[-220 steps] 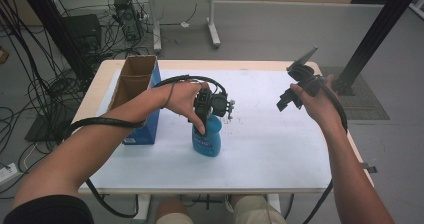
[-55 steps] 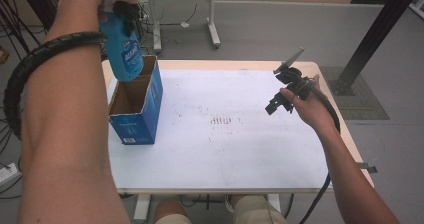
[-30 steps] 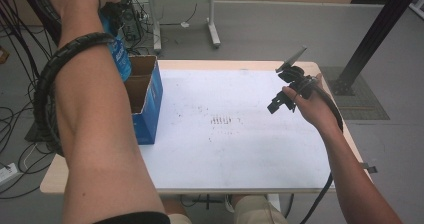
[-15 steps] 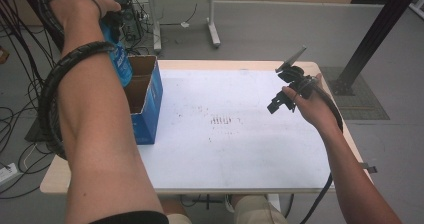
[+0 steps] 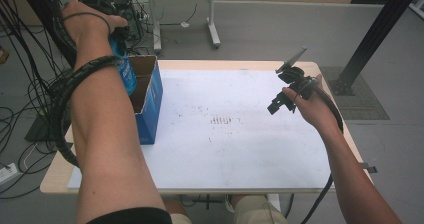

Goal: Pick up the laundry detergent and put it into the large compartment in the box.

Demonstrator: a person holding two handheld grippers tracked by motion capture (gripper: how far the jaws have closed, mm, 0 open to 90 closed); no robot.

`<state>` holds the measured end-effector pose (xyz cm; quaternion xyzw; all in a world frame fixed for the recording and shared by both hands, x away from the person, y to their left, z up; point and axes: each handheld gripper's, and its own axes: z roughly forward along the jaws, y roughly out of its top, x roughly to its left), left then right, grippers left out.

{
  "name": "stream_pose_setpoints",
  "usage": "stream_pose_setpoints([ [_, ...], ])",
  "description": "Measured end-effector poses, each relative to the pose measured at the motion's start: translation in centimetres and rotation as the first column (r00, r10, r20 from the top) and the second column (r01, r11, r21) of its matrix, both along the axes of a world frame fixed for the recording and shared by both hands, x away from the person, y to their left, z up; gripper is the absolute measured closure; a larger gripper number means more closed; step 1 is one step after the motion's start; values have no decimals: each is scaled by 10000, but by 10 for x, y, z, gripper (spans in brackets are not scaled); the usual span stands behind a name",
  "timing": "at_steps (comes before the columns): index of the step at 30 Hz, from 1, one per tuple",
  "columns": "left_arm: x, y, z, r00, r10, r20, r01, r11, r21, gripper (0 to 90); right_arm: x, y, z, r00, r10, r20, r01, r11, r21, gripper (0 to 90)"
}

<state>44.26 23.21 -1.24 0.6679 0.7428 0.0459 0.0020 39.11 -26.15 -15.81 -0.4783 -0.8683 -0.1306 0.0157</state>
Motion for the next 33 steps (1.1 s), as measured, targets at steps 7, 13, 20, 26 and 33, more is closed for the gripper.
stream_pose_setpoints([
  [7,3,1,-19,9998,-32,-184,29,9999,-153,367,0,1,0,10000,1,7,-1,10000,-1,88],
  [13,3,4,-35,9997,-7,-254,1,9997,-235,367,1,3,-1,10000,17,-22,-17,10000,-50,88],
  [20,1,4,-57,9993,-202,-326,196,9996,-186,367,1,6,-1,10000,42,-8,-42,10000,-61,88],
  [26,-1,3,-76,9991,-294,-313,288,9994,-202,367,1,10,-3,9999,118,-28,-118,9999,-97,88],
  [33,-2,-3,-96,9986,-419,-328,416,9991,-94,368,1,15,-4,9999,150,-48,-151,9998,-117,88],
])
